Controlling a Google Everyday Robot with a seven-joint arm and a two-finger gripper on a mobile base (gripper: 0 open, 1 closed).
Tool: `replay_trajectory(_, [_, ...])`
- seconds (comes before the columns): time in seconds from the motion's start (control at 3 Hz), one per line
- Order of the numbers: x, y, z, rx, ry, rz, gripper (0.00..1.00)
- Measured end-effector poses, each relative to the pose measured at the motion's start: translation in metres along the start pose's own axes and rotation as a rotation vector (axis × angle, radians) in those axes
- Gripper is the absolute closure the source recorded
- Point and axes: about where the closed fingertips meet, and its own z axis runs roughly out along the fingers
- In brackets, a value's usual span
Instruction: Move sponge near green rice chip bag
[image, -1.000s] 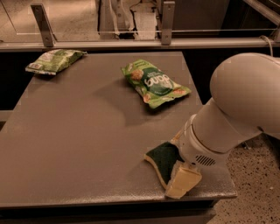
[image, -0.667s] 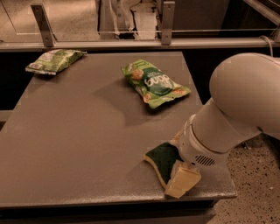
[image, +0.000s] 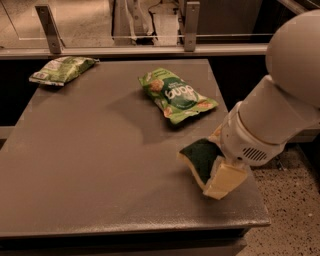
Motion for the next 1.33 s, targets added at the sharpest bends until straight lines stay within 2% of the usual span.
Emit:
replay_trajectory(0.33, [-0.001, -0.051, -0.032, 0.054, 0.006, 0.010, 1.00])
replay_trajectory(0.67, [-0.010, -0.102, -0.045, 0.095, -0.040, 0.019, 1.00])
replay_trajectory(1.0, [-0.021, -0.133, -0.036, 0.103, -0.105, 0.034, 1.00])
replay_trajectory(1.33, [-0.020, -0.146, -0.009, 0.081, -0.131, 0.061, 1.00])
